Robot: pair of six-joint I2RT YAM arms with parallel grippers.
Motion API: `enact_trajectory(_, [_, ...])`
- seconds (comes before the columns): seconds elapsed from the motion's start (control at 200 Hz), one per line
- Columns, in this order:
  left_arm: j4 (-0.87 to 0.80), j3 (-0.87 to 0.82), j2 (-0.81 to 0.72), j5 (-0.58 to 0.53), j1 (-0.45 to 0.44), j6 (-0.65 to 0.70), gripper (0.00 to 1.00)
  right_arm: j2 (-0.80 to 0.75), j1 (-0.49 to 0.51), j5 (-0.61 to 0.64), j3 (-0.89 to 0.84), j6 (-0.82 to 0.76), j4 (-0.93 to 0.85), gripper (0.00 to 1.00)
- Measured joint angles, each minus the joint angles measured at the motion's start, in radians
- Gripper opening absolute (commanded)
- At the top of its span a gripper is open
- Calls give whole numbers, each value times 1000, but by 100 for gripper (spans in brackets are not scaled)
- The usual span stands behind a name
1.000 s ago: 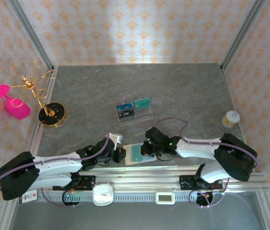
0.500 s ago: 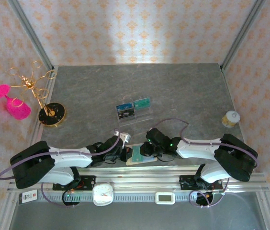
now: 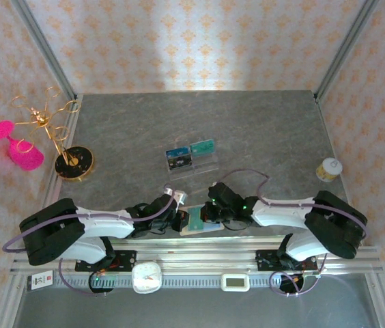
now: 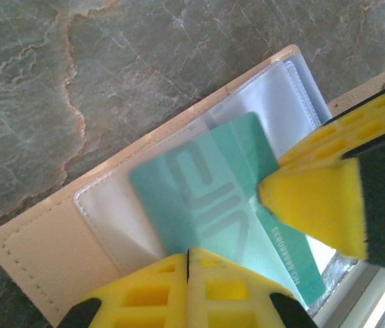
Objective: Take the credit cards out of the card holder
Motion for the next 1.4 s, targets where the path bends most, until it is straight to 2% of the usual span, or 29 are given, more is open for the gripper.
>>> enact_trajectory(0.31, [1,-18,-23,8,14,0,0,-225,-45,47,-113,18,-82,0])
enact_trajectory(0.41, [-9,-26,-81,8,18,0,0,-302,-45,62,-114,14,-108,0])
enact_trajectory(0.536, [6,-27,-229,6,38,-1,19,-418,-46,98,-114,8,-130,0])
enact_trajectory(0.646, [93,-36,-343,4,69,-11,33,-516,-47,119,-114,-2,-120,0])
enact_trajectory(0.751, [217,-66,-406,4,92,-29,41,-573,-47,128,-110,-12,-73,0])
enact_trajectory(1.121, [576,-137,-396,8,129,-113,46,-598,-47,130,-49,-40,187,0])
enact_trajectory(1.396, [694,-163,-392,8,132,-166,46,-562,-47,129,-48,-39,322,0])
